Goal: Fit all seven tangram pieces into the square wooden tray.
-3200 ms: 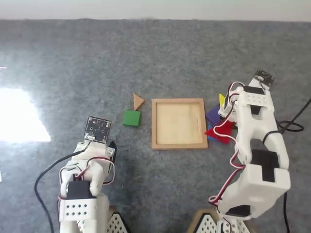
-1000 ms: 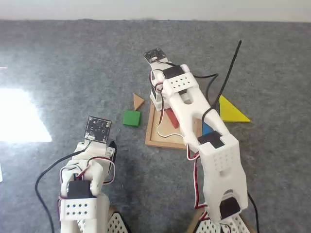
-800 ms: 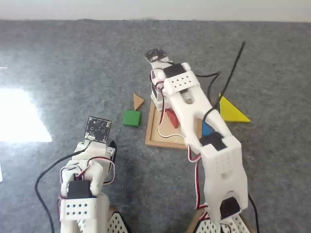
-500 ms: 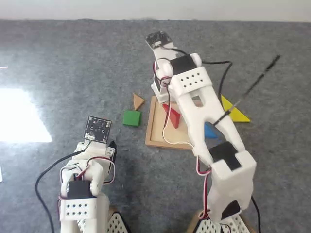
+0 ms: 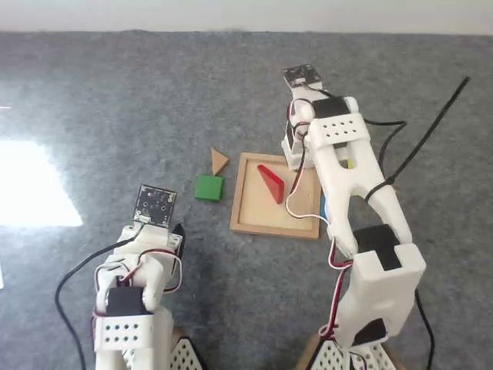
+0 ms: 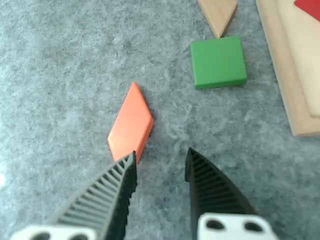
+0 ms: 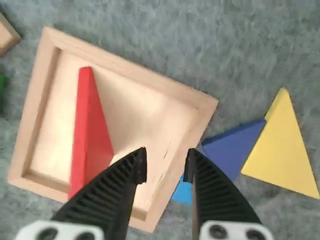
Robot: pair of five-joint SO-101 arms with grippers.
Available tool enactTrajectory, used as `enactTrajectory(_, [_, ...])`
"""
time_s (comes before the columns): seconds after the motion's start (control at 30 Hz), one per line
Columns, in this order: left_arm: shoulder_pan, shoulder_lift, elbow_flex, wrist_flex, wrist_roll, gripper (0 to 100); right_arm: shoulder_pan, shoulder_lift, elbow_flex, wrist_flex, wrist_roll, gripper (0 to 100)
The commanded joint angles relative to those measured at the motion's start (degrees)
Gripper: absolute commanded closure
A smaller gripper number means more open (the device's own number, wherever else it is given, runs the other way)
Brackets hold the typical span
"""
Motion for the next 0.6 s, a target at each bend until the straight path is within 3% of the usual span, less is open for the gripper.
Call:
enactTrajectory(0.0, [-0.35, -0.97, -0.48, 0.00, -0.70, 85, -5.41, 0.13, -0.09, -1.54, 0.62, 87.6])
enactTrajectory(0.3, [-0.35, -0.97, -0.48, 0.00, -0.70, 85, -12.88, 0.13, 2.55, -1.63, 0.62, 87.6])
enactTrajectory(0.57, [-0.35, -0.97, -0.48, 0.00, -0.70, 85, -13.41, 0.04, 7.21, -1.27, 0.97, 87.6])
